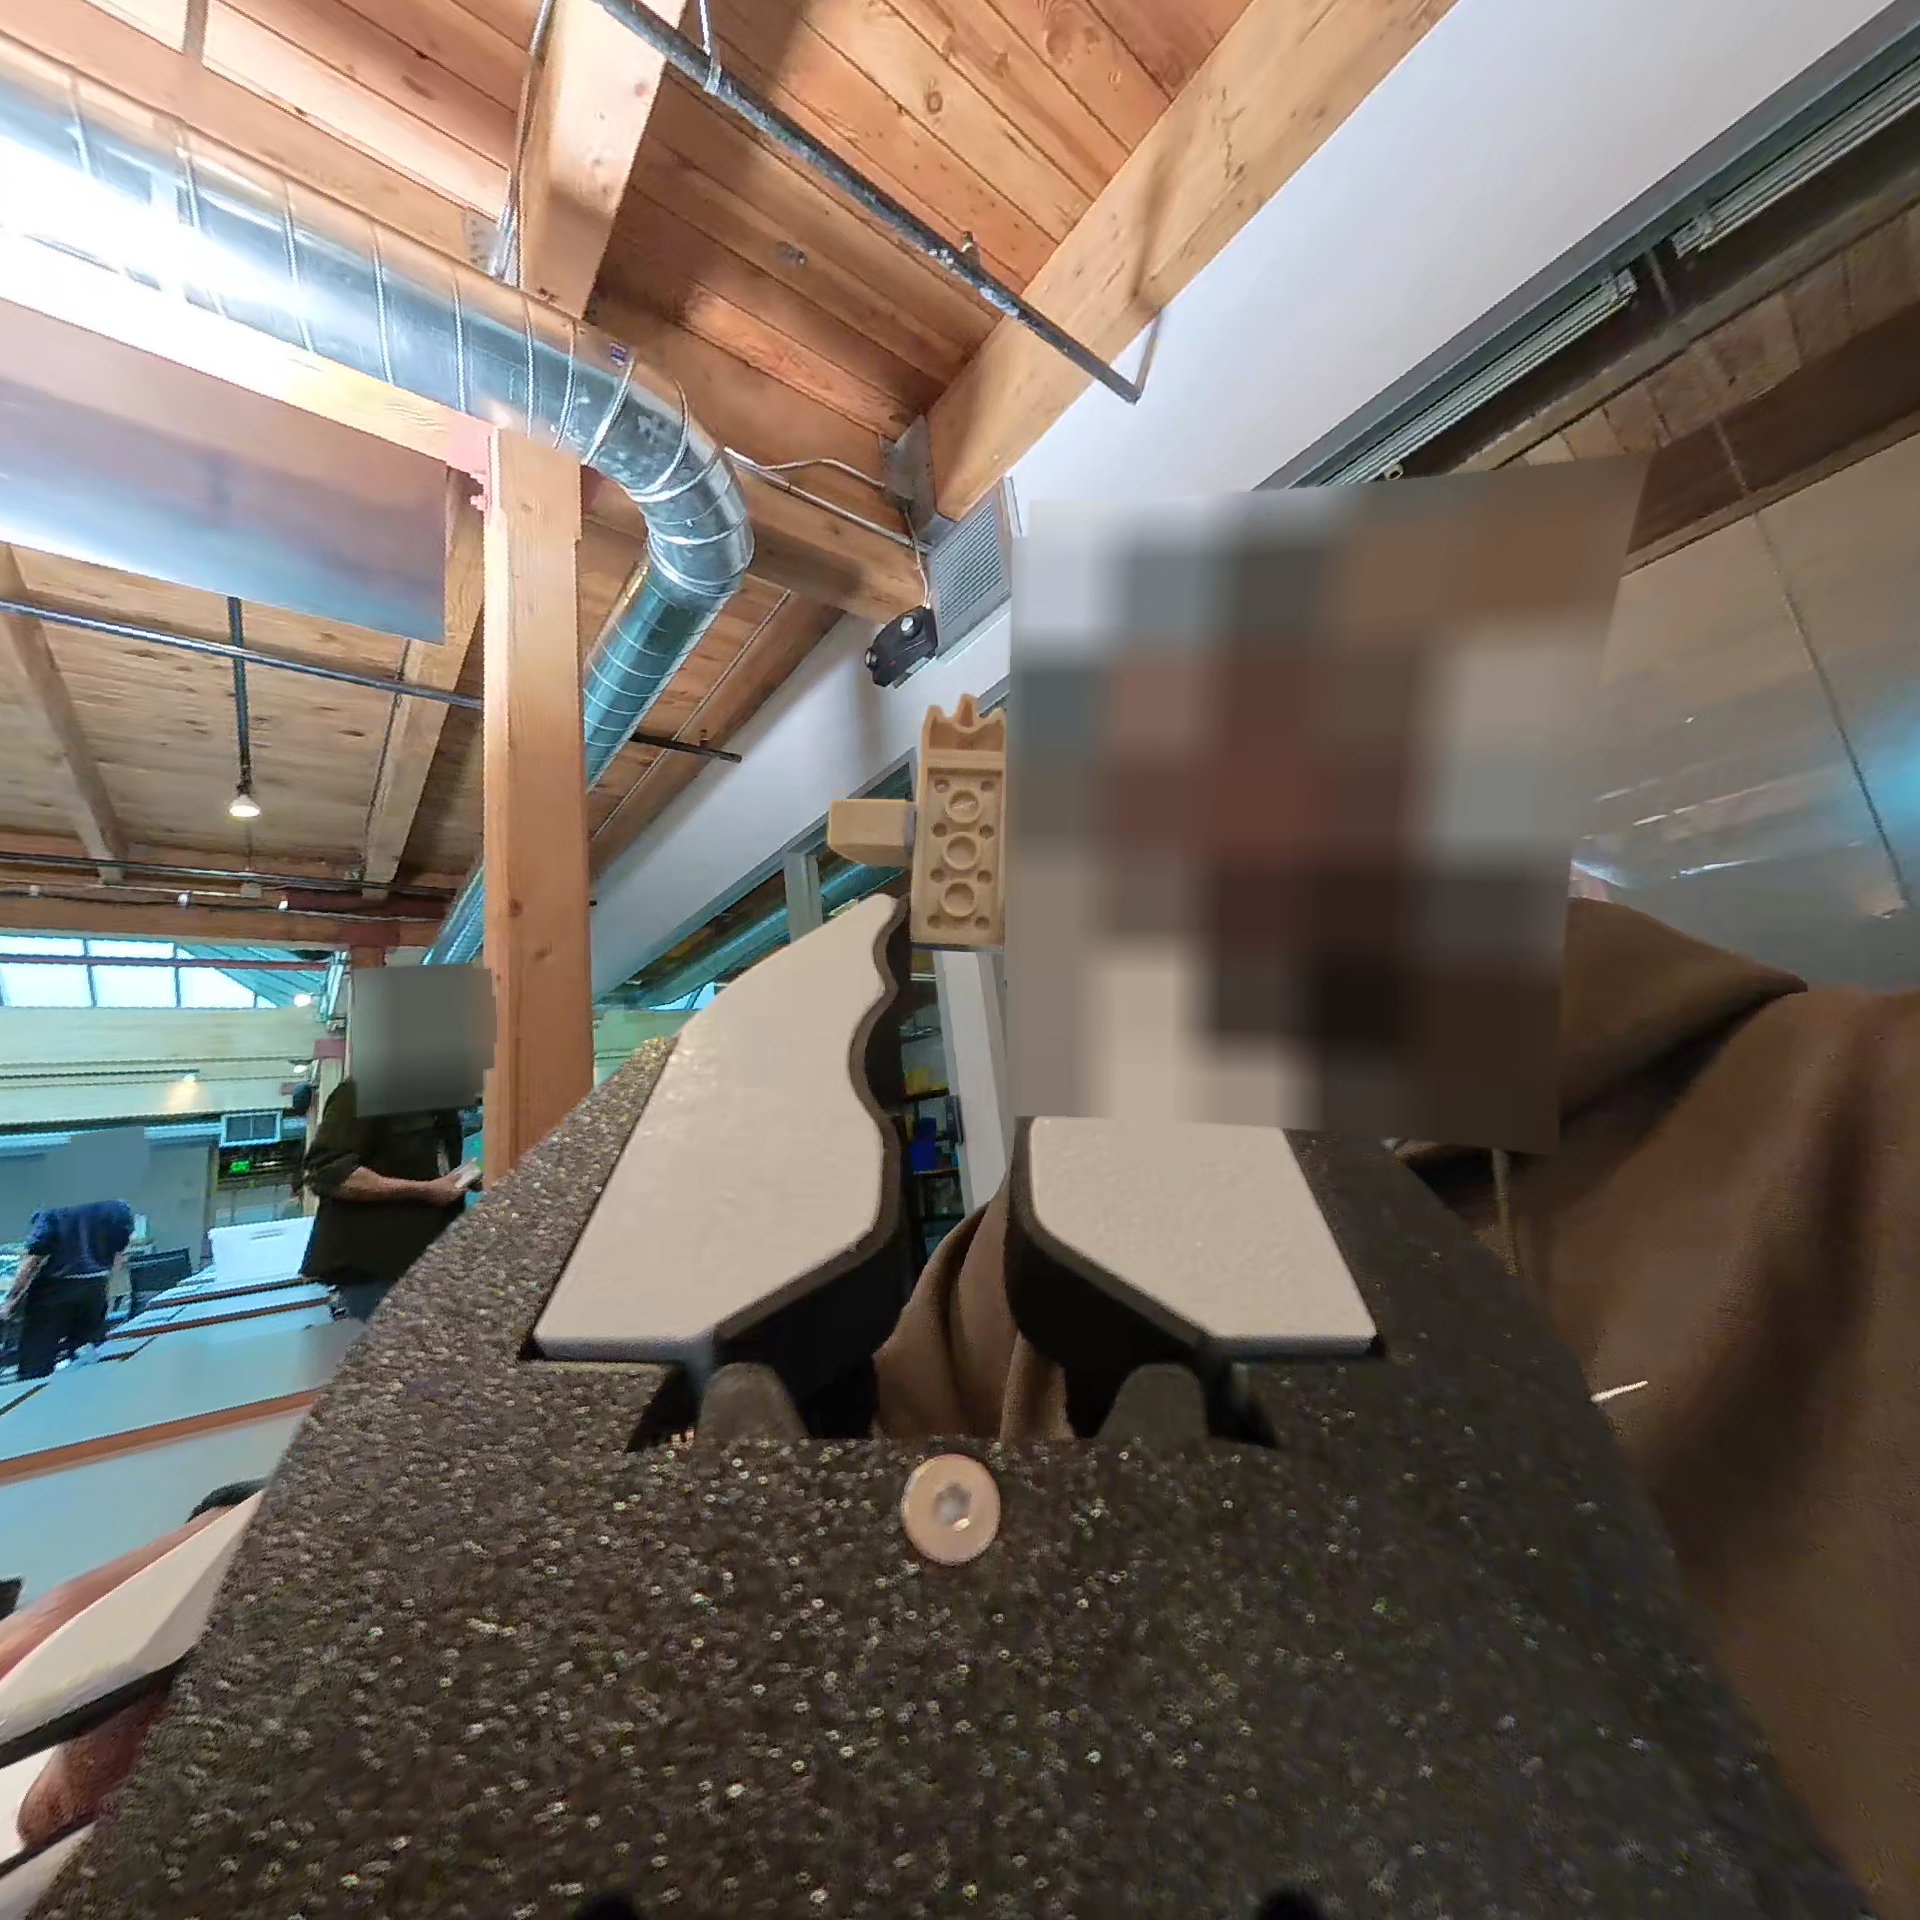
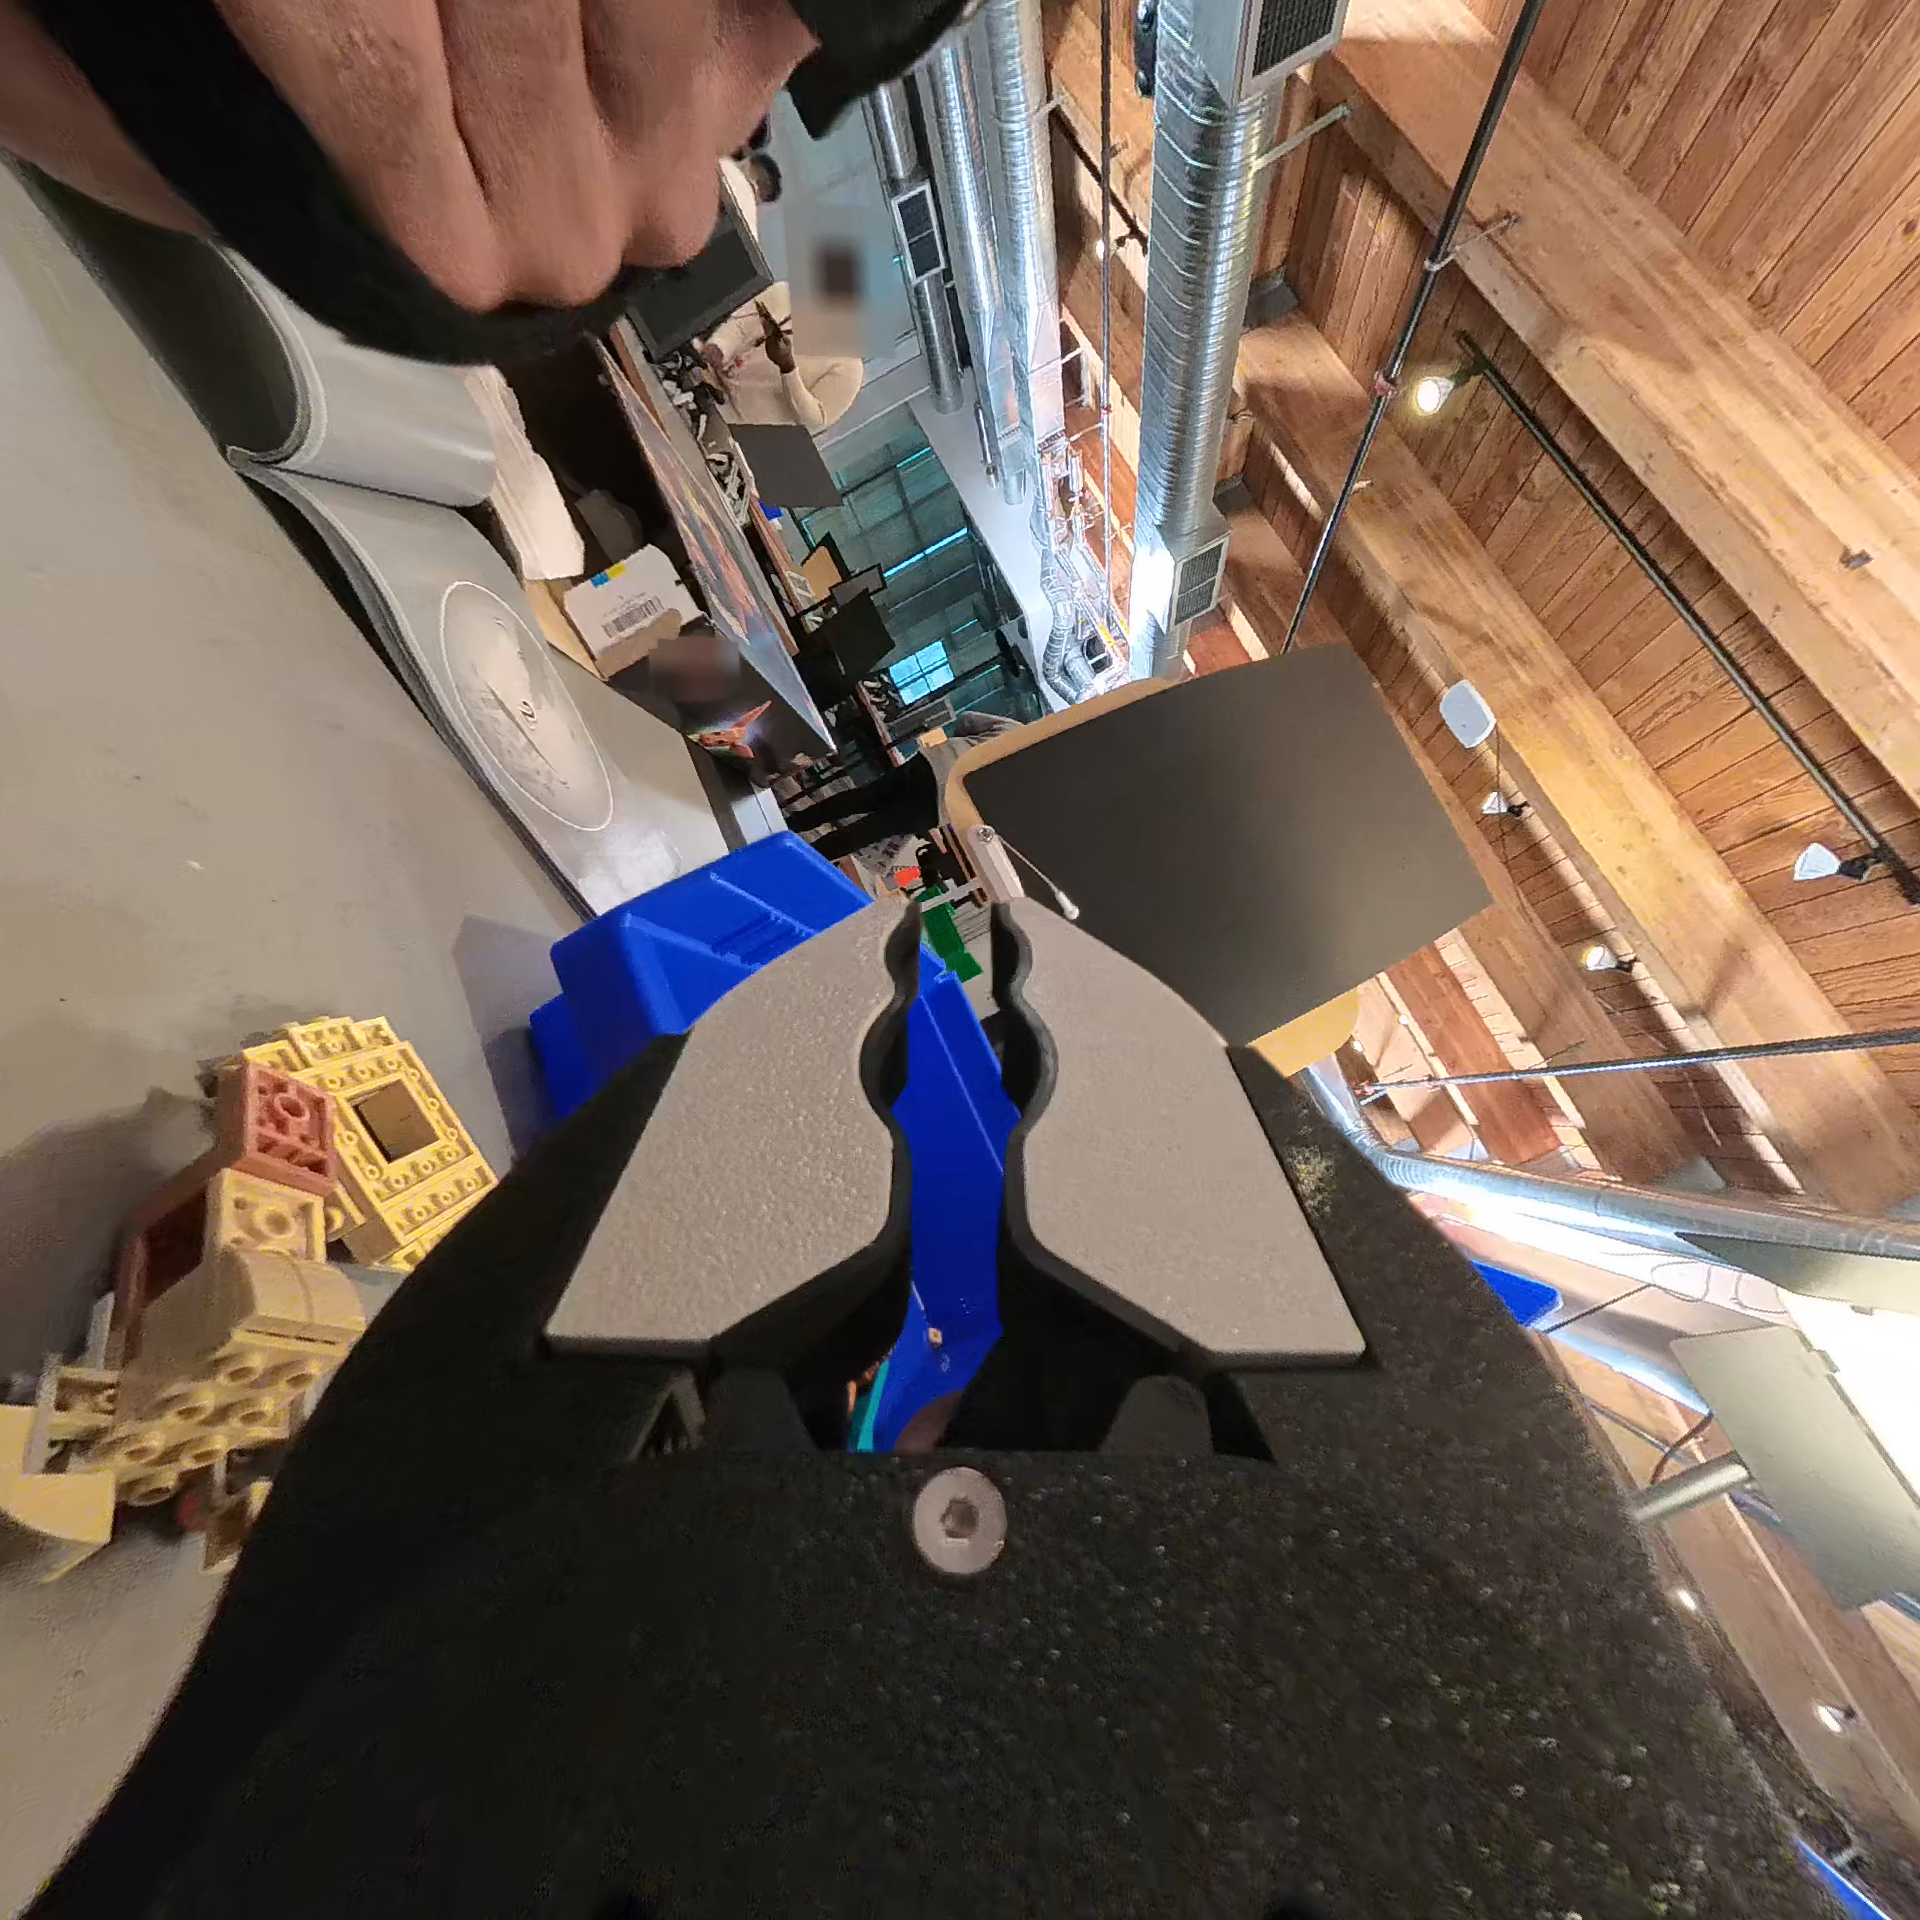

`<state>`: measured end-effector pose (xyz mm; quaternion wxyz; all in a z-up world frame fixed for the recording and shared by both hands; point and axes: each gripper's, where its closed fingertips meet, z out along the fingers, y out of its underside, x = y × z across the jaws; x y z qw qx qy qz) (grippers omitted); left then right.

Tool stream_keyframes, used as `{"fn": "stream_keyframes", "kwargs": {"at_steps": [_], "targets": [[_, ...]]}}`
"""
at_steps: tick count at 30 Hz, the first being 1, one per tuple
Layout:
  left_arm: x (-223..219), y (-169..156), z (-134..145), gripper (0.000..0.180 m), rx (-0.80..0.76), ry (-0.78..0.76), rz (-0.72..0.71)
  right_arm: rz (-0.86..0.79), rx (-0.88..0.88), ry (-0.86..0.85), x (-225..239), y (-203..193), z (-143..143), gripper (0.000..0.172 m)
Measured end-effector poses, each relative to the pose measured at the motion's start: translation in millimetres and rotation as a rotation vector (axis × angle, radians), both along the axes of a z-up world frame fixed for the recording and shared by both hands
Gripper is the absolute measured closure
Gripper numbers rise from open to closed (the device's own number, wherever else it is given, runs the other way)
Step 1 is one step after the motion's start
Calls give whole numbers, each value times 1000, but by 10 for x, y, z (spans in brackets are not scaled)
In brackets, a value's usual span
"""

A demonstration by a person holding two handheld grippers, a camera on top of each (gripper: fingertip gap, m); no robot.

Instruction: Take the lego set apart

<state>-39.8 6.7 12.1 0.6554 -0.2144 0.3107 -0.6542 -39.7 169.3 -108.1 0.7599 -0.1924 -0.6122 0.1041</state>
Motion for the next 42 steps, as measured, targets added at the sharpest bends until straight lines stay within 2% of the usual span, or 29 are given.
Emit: {"fn": "stream_keyframes", "kwargs": {"at_steps": [5,7,8,9,11,14,16,18,20,24,28,32,39,42], "targets": [[91,91,-56,164,-11,77,94,14,11,15,25,-39,44,160],[153,204,-105,164,-14,138,216,22,9,20,41,-44,67,160],[185,329,-148,164,-8,191,365,38,-12,24,53,-50,88,160],[186,504,-202,164,10,258,583,67,-54,26,70,-58,113,160],[28,896,-334,164,68,447,1113,171,-191,18,123,-92,178,160],[-436,1241,-525,164,244,816,1830,341,-429,22,248,-97,339,160],[-719,1373,-637,164,372,1068,2161,349,-515,47,289,6,429,161],[-794,1457,-694,164,495,1244,2329,303,-522,61,274,88,444,161],[-677,1511,-716,164,666,1341,2402,262,-507,57,224,92,407,161],[-421,1628,-850,164,893,1456,2391,217,-428,42,157,17,350,161],[-250,1646,-906,164,1064,1475,2355,203,-344,28,180,21,348,159],[-99,1645,-972,164,1217,1477,2277,279,-354,-49,208,-18,287,153],[108,1682,-1159,164,1359,1506,2136,365,-437,-167,216,-71,169,150],[177,1668,-1182,164,1388,1483,2110,348,-475,-228,188,-29,79,152]]}}
